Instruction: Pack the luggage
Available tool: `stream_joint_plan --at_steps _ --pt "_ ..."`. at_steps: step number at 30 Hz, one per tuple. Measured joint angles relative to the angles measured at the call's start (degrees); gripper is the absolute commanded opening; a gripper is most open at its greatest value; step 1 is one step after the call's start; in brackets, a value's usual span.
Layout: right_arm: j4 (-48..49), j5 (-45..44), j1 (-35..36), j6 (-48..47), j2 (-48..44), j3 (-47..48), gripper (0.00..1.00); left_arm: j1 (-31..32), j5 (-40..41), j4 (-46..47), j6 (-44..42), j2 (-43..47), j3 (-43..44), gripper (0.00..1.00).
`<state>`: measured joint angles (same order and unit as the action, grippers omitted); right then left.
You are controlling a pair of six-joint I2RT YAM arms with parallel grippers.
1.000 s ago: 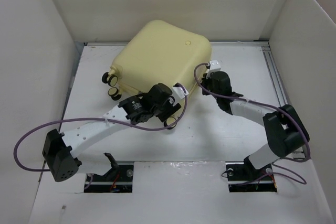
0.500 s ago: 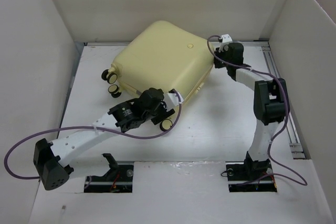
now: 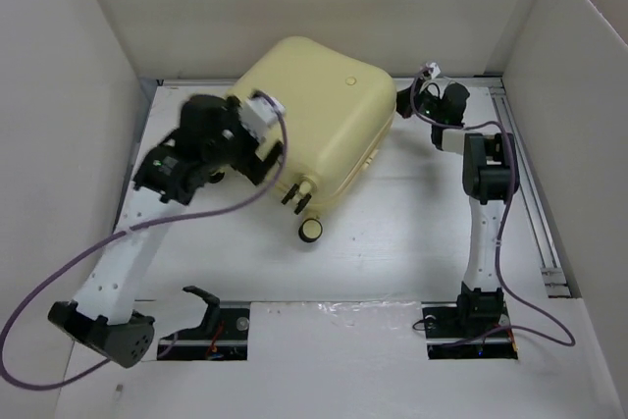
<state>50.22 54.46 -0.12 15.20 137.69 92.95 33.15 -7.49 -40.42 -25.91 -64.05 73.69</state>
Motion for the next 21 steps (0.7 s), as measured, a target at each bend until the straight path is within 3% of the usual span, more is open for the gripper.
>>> stream_joint_plan --at_steps 2,3,4,7,8,10,12,16,19,21 --pt "2.6 -0.8 0.4 1.3 0.3 -0.3 0.0 -9.0 -6.1 -0.9 0.3 -1.5 9.7 0.98" --pt "4.3 -1.6 0.6 1.9 0.3 -1.0 0.0 -14.5 -10.1 -1.1 0.5 -2.5 13.9 0.92" --pt "5.7 -2.3 0.7 2.4 0.3 -1.8 0.0 -19.2 -12.8 -1.1 0.9 -3.3 16.8 0.79" --pt "9.3 -3.6 1.0 4.1 0.4 -4.1 0.0 -32.0 -17.1 -3.1 1.1 -5.5 16.2 0.23" --pt "10.4 -3.8 1.2 4.3 0.3 -4.6 0.0 -35.4 -17.9 -4.3 0.8 -6.7 13.7 0.17" --pt "12.1 -4.5 1.5 4.8 0.3 -5.8 0.0 -40.7 -17.9 -6.8 -0.5 -10.1 8.1 0.15" --pt "14.7 -5.4 2.0 5.2 0.0 -8.2 0.0 -43.9 -16.9 -8.1 -1.2 -15.7 1.6 0.21" --pt "17.3 -9.7 3.5 5.1 -6.3 -19.2 0.0 -41.9 -13.7 -9.3 -0.8 -20.9 -7.8 0.31" --pt "18.0 -15.1 5.5 4.1 -15.3 -33.3 0.0 -40.9 -12.8 -9.2 1.1 -21.5 -5.2 0.38" --pt "18.7 -17.9 7.6 2.8 -22.0 -43.1 0.0 -40.4 -12.6 -6.8 1.9 -25.5 1.9 0.39"
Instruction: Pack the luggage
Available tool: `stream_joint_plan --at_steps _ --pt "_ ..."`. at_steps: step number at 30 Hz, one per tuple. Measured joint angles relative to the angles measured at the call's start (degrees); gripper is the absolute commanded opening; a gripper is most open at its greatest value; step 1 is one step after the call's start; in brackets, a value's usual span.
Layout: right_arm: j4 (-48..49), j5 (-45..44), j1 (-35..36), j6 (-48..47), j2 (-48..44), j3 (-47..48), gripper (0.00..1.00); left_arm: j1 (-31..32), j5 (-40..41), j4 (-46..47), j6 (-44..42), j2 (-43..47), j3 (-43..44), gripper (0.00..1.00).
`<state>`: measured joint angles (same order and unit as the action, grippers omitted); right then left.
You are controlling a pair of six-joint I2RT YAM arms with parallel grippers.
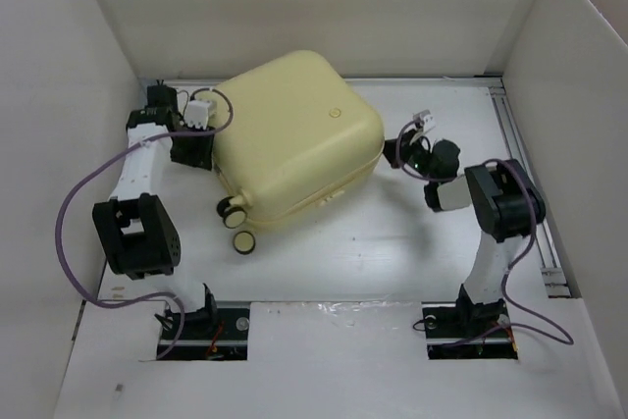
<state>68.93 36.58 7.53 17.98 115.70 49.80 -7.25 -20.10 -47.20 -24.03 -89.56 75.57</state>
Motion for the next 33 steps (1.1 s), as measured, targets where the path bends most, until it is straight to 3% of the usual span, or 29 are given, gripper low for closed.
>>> stream_joint_plan --at_steps 5,6,9,12,18,24,28,31,32,33 --pt "-2.0 -14.7 13.0 -6.3 -20.0 -24.2 0.0 0.2 9.6 4.6 -1.8 -11.2 17.4 0.47" --pt "-4.8 -17.1 19.7 -7.6 -26.5 -28.5 0.0 0.6 11.5 7.4 -2.6 -13.0 19.3 0.47" --pt "-18.4 -23.5 38.1 -11.2 -37.9 -30.8 0.0 3.3 16.2 17.5 -8.8 -16.8 23.4 0.48" --pt "-25.5 -23.3 48.1 -12.7 -42.4 -30.7 0.0 9.0 15.9 21.8 -10.8 -18.9 26.6 0.5" --pt "-28.7 -13.3 49.0 -12.9 -40.4 -28.7 0.0 20.6 12.6 20.2 -8.6 -16.7 31.0 0.62" --pt "-29.7 -13.9 46.0 -12.0 -38.8 -26.6 0.0 27.0 15.9 10.6 -13.5 3.1 18.3 0.8" --pt "-32.3 -17.2 45.3 -10.7 -40.7 -26.6 0.0 34.4 13.6 5.4 -19.2 16.7 9.8 0.81" --pt "-36.2 -19.5 45.2 -10.1 -43.5 -26.5 0.0 34.9 11.8 0.6 -21.6 21.9 6.8 0.74" --pt "-38.2 -20.5 45.3 -10.0 -44.7 -26.3 0.0 34.8 11.5 -0.6 -21.8 22.4 6.3 0.66" --pt "-40.3 -21.6 45.4 -9.9 -45.9 -26.0 0.0 34.6 11.2 -1.3 -21.9 22.6 5.8 0.63"
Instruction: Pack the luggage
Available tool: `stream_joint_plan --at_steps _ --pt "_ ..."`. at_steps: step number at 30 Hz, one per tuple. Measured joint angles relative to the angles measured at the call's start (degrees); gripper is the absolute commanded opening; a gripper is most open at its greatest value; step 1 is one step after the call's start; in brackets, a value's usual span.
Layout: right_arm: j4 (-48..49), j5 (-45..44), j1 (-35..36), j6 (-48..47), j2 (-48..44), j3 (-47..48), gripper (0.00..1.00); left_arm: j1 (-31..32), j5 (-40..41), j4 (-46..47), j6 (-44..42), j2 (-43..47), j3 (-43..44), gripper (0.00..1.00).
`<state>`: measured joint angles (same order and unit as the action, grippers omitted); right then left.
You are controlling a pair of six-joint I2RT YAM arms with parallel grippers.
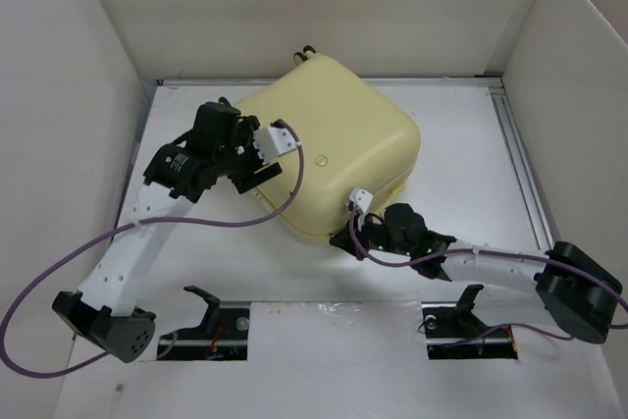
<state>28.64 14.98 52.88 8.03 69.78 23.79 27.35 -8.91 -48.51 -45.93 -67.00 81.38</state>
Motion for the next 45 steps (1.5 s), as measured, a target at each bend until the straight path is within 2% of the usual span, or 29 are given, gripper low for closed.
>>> stream_joint_plan --at_steps 2,4,10,14,16,19,22,26,34,38,45 --pt "-3.1 -1.6 0.0 0.2 -1.7 0.3 0.0 -0.6 -0.5 -0.5 0.1 -0.2 -1.6 0.63" --pt "-4.8 -3.1 0.0 0.3 -2.8 0.3 0.0 -2.1 -1.9 -0.7 1.4 -0.6 -3.7 0.68" --pt "-6.4 -5.1 0.2 0.9 -3.9 0.3 0.0 -12.2 -7.3 1.5 11.5 -2.0 -4.1 0.68" --pt "-6.4 -5.6 0.5 1.0 -4.0 0.3 0.0 -20.8 -9.0 4.2 17.2 -3.5 -2.4 0.8" --pt "-6.8 -5.8 0.5 1.0 -4.2 0.3 0.0 -25.5 -9.8 4.0 19.9 -7.1 2.3 0.82" --pt "-7.3 -6.3 0.5 1.0 -4.6 0.3 0.0 -32.9 -10.6 2.4 23.5 -18.5 16.9 0.84" --pt "-7.4 -6.5 0.5 1.0 -4.6 0.3 0.0 -36.6 -9.9 3.5 29.7 -28.9 29.0 1.0" --pt "-7.4 -6.5 0.5 1.0 -4.6 0.3 0.0 -36.0 -6.3 5.0 40.0 -34.5 31.3 1.0" --pt "-7.4 -6.5 0.5 1.0 -4.5 0.3 0.0 -27.8 1.1 8.9 54.4 -41.5 31.6 1.0" --pt "-7.2 -6.6 0.5 1.4 -4.5 0.1 0.0 -26.4 4.3 11.4 58.9 -41.8 31.0 1.0" --pt "-7.1 -6.9 0.5 2.1 -4.6 0.0 0.0 -22.9 15.4 15.9 62.7 -41.0 23.7 1.0"
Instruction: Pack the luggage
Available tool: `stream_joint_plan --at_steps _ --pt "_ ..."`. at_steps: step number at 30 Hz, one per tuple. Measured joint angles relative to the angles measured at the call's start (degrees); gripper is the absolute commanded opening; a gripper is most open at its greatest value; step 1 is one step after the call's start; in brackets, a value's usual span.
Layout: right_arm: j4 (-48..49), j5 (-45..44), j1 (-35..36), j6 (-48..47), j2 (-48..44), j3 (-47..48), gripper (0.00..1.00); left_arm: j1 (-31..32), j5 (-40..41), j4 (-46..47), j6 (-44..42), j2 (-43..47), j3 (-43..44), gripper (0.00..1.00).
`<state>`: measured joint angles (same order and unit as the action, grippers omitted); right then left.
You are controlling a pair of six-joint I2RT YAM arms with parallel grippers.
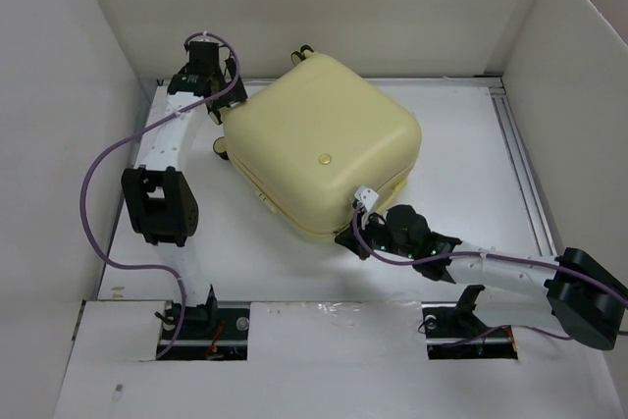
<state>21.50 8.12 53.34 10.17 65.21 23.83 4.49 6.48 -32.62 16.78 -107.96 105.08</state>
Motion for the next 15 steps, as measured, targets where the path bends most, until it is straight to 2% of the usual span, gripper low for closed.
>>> stream_joint_plan --at_steps 5,12,15 --pt "0.0 0.0 0.0 0.2 0.0 0.0 0.0 1.0 4.3 0.8 1.7 0.0 -0.5 1.0" --pt "0.0 -0.2 0.0 0.2 0.0 0.0 0.0 0.7 4.0 2.1 3.1 -0.5 -1.9 1.0" --pt "0.0 -0.2 0.0 0.2 0.0 0.0 0.0 0.5 3.3 2.7 4.4 -1.5 -1.8 0.92"
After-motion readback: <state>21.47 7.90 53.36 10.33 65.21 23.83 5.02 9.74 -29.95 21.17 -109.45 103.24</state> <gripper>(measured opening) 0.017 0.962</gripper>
